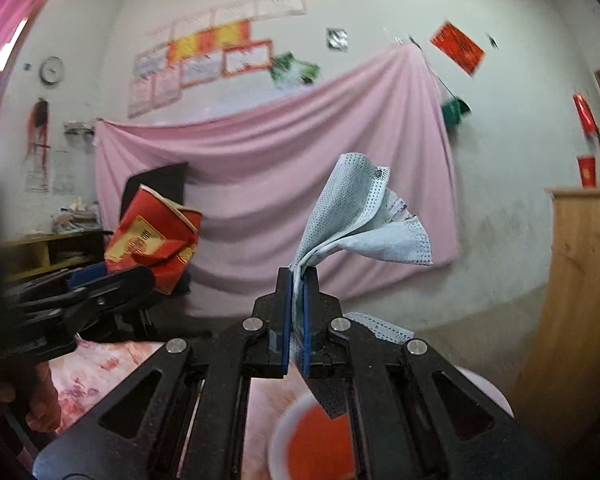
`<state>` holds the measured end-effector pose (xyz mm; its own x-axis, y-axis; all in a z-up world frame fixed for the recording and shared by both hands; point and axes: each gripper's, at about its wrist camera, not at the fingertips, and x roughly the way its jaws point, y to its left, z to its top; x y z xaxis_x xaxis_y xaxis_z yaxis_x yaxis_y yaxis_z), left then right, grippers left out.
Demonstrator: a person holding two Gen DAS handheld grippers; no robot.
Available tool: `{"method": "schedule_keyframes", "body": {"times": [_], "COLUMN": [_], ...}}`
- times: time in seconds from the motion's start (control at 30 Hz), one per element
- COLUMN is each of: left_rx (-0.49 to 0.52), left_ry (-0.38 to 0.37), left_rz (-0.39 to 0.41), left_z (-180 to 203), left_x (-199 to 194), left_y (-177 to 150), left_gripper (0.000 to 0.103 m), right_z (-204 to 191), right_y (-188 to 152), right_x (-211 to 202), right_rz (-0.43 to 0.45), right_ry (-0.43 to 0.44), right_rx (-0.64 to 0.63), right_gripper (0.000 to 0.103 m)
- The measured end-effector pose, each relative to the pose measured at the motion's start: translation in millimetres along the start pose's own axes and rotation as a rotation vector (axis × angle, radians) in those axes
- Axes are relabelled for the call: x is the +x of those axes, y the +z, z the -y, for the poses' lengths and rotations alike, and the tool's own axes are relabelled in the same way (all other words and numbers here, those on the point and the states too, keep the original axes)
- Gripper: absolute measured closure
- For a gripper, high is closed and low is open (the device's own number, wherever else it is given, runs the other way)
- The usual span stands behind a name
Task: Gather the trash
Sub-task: 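Carry the red box and grey mask over the bucket and open both grippers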
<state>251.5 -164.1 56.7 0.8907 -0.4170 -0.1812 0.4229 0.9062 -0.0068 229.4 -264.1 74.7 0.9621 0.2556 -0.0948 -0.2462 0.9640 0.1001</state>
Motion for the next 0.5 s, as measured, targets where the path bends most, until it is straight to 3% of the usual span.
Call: {"method": "schedule_keyframes", "body": {"times": [0.5], "left_rx": [-0.163], "left_ry": [-0.107], "left_rz": [-0.367], "left_z": [26], "left_x": [90], "left_y": [-26], "left_gripper": [0.056], "right_z": [60], "right_y": [-44], "right_x": [23], "right_rz": [-0.36], "right_ry": [-0.119], "right_rx": [0.109], "right_gripper": [0.073]}}
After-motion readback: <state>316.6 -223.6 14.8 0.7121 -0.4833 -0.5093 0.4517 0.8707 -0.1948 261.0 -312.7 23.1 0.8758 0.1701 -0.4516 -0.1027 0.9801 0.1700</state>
